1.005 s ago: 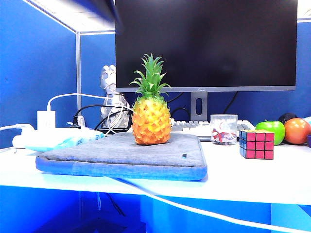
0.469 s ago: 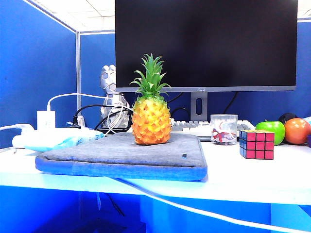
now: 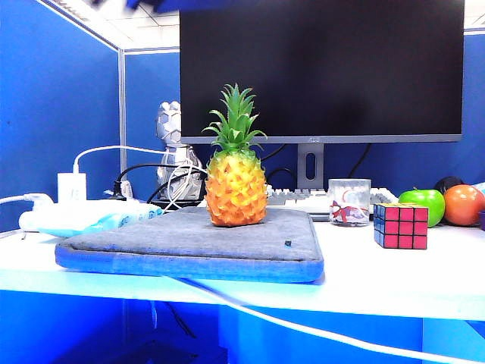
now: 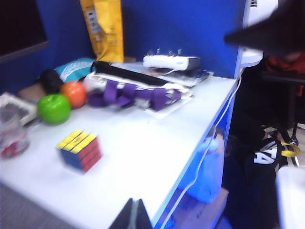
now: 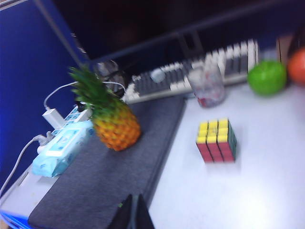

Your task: Rotate the Rubik's Cube so that its red face is facing towards you.

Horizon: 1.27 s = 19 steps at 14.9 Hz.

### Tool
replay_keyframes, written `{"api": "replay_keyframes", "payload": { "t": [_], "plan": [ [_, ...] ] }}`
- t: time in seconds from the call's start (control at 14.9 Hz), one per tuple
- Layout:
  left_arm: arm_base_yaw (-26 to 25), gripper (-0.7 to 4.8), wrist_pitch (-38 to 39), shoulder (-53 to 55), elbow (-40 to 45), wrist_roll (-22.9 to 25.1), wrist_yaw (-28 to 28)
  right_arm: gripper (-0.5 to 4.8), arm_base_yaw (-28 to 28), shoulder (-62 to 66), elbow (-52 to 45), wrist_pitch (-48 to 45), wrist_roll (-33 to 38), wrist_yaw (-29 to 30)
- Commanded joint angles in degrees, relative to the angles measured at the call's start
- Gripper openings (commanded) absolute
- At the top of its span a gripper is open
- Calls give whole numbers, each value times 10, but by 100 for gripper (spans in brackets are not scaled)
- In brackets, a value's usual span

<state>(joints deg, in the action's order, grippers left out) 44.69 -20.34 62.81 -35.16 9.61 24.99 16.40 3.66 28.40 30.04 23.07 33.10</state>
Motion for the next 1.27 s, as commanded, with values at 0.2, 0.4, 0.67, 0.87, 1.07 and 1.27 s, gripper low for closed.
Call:
{"api": "replay_keyframes", "payload": {
  "t": [0.2,0.4,0.67,0.87,1.07,1.27],
  "plan": [
    [-92,16,-71,87,5,-56,122,-9,-61,0,-152,-140,49,-33],
    [-90,16,-59,132,5,-66,55,-9,-177,0,-191,-136,23,-112],
    [-92,17,-66,136,5,-39,43,-8,-419,0,-250,-150,3,-388],
    [-80,8,-67,136,5,-52,18,-8,-497,0,-263,-174,-61,-524],
    [-51,-4,-72,136,4,-21,-31,-7,-500,0,-269,-184,-85,-539],
    [-49,-4,-76,136,4,-21,-33,-7,-500,0,-270,-179,-110,-538]
  ]
}}
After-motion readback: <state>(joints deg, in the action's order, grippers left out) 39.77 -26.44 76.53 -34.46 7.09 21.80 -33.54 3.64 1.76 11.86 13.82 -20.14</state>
